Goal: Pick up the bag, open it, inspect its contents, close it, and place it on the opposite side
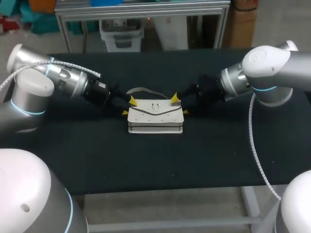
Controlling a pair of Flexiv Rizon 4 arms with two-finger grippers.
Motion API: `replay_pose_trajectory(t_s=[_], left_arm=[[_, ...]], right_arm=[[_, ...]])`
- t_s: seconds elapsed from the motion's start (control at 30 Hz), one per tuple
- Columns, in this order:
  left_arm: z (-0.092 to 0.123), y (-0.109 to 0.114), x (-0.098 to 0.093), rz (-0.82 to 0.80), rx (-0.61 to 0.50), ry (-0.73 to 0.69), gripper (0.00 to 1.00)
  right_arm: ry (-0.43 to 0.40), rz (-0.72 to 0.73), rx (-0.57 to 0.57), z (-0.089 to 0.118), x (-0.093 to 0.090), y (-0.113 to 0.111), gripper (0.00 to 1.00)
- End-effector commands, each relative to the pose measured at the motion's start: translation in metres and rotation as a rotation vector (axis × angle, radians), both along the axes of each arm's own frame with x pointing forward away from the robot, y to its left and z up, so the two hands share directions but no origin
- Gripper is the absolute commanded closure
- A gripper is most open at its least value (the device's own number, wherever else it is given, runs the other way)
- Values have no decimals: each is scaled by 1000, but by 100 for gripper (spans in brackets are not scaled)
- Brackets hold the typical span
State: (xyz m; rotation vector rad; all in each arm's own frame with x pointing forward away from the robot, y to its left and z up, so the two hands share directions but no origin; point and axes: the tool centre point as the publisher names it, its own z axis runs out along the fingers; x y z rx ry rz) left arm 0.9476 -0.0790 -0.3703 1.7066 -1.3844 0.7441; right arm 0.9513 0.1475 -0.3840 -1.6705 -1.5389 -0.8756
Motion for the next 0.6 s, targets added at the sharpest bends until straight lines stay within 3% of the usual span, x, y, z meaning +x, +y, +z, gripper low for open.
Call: replay_pose_trajectory(t_s=[0.03, 0.17, 0.4, 0.43, 0.5, 0.53, 0.57, 0.6], left_arm=[[-1, -2, 4, -10, 2, 4, 52], [-4, -5, 9, -17, -9, 20, 53], [-4, -6, 11, -18, -12, 25, 55], [-5, -8, 12, -22, -10, 30, 57], [-7, -10, 12, -27, -12, 36, 71], [-7, -11, 12, -28, -11, 38, 100], [-7, -11, 11, -32, -12, 39, 100], [-7, -11, 10, -35, -13, 38, 100]], right_arm=[[-8, -2, 8, 1, 1, -1, 37], [-10, -6, 14, 1, 3, 1, 51], [-15, -19, 19, 2, 7, 2, 53], [-13, -17, 18, 2, 7, 3, 54], [-11, -12, 16, 0, 7, 6, 58], [-10, -8, 16, 0, 7, 7, 67], [-11, -5, 15, 0, 7, 8, 76], [-11, -3, 14, -1, 7, 9, 100]])
